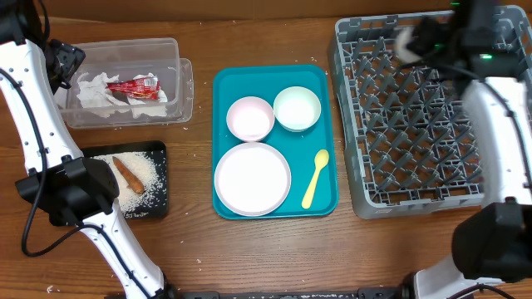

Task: Sort waste into correct bins and load items into the dishwasher
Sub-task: 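Carry the cup right and place it in the dish rack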

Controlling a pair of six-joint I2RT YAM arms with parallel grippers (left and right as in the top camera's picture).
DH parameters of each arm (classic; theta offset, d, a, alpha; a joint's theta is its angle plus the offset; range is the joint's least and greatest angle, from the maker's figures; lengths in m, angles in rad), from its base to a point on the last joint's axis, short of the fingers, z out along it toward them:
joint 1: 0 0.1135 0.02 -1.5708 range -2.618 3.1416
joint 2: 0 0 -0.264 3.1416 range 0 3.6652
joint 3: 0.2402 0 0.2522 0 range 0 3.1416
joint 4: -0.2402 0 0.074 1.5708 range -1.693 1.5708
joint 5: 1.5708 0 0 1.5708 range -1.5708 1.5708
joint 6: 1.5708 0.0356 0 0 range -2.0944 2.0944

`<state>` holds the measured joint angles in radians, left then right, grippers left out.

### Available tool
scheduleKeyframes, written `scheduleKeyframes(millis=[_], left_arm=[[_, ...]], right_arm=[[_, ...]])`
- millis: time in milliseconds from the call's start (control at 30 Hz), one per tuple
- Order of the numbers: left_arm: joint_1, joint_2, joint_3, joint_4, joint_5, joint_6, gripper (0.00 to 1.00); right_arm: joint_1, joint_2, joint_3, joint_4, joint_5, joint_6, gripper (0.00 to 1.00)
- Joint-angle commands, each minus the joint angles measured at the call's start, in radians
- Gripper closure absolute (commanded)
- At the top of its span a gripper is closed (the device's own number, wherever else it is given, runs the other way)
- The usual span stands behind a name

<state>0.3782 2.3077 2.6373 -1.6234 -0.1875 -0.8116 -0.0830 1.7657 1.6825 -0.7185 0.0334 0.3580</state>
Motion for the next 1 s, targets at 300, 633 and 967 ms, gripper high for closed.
scheduleKeyframes(millis=[300,633,967], left_arm=[[-0.006,-0.004,0.000,0.002,0.001,0.004,0.00],[-0.006,-0.004,0.000,0.002,0.001,0.004,0.00],[-0.006,-0.004,0.000,0.002,0.001,0.004,0.00]], right_arm=[[-0.356,0.018,0.019,-0.147,0.125,-0.010,0.32],[-0.505,0.063,0.016,-0.230,0.176,0.051,0.29],[-0.541,0.081,-0.017,-0.234,0.187,0.051,0.28]])
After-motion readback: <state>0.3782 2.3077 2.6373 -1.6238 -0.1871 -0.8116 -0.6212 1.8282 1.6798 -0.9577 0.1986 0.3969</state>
